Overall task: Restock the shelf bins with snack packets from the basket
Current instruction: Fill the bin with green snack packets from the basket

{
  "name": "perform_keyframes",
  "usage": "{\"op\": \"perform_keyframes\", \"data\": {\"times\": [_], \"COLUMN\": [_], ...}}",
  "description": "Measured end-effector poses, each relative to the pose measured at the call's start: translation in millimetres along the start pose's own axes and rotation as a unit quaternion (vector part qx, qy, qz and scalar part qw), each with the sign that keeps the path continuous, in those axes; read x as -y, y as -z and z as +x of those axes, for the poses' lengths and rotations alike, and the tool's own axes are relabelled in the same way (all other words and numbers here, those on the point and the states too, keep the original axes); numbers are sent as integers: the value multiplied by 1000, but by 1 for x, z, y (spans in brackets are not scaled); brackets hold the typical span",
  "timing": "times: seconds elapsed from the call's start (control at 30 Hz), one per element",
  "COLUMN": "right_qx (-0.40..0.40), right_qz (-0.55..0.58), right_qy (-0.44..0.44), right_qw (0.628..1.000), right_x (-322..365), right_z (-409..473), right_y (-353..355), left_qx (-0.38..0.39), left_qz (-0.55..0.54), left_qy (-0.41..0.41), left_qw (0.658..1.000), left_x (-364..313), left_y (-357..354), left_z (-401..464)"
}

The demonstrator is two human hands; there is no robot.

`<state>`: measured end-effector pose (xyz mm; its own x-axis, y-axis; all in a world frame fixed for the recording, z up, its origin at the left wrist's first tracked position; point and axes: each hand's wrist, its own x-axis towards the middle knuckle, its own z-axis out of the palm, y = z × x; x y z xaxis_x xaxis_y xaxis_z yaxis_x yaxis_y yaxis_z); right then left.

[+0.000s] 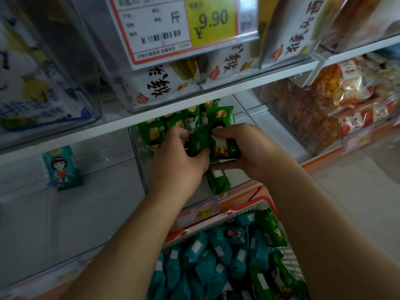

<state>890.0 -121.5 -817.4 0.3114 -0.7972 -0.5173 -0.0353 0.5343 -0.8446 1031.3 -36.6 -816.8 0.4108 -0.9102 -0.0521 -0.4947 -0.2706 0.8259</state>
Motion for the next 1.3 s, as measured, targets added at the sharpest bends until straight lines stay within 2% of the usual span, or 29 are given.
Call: {"op": "perform_keyframes", "data": {"times": [0.17,0.4,0.53,0.63,0.83,1.0,1.07,1.2,1.3], "right_qx": [-8,-22,-63,-95,-184,-169,-186,-225,-253], "right_qz": [39,43,-80,-212,-423,-411,-443,-541,-561], "right_qy": [15,35,84,144,198,193,200,195,191], "right_qw": [999,998,991,962,865,875,854,787,765], "right_x": [0,1,-2,-6,-22,-12,-4,5,5], "right_z": [2,6,4,2,15,17,14,7,8], "right_y": [2,-2,-6,-10,-29,-26,-24,-24,-28], "left_qx": [49,41,12,-21,-33,-24,-24,-33,-46], "left_qz": [-89,-211,-258,-240,-186,-156,-118,-14,42], "left_qy": [50,134,177,161,144,128,100,46,51], "left_qw": [994,967,950,957,971,979,988,998,997], "left_x": [4,11,15,18,23,18,17,13,8], "left_y": [-5,-11,-13,-15,-17,-16,-17,-21,-29], "left_z": [4,11,12,12,16,22,25,29,36]}}
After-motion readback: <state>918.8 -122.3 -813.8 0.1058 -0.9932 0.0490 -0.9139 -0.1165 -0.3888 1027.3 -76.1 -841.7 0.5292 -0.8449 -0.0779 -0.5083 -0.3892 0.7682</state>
